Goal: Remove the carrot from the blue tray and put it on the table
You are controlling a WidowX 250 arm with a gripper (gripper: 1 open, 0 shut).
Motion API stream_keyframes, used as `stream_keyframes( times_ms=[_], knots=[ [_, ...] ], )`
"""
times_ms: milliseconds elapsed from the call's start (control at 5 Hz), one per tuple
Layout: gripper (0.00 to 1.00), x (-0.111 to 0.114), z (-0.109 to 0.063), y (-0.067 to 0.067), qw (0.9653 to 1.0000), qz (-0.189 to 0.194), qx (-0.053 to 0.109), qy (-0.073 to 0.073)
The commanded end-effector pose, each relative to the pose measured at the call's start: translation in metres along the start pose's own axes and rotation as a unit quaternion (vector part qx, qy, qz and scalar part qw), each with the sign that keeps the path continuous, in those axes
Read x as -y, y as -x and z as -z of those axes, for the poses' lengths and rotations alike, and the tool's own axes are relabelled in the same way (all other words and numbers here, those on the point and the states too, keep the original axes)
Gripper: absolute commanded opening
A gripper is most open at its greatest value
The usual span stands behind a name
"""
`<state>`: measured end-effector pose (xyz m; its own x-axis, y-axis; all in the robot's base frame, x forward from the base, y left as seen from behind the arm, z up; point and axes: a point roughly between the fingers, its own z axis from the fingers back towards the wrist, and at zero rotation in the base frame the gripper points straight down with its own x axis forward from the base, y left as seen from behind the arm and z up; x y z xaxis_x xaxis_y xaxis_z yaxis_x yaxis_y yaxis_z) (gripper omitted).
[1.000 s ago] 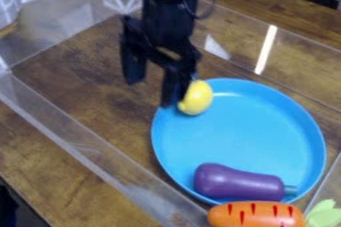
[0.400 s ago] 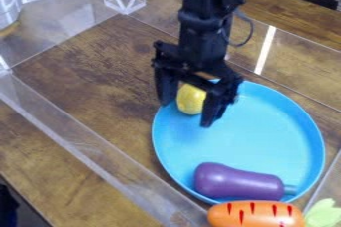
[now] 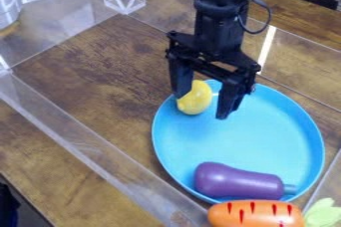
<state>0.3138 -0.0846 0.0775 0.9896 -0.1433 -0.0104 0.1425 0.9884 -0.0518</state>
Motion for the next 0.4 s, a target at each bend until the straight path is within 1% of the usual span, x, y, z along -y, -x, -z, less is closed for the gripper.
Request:
stream_keyframes(
  times_ms=[0, 200],
  knots=[
    [1.00, 0.0103, -0.0226, -0.0078, 0.9990, 0.022, 0.035, 0.015],
    [1.00, 0.0150, -0.0204, -0.0057, 0.9988, 0.030, 0.033, 0.020]
  ],
)
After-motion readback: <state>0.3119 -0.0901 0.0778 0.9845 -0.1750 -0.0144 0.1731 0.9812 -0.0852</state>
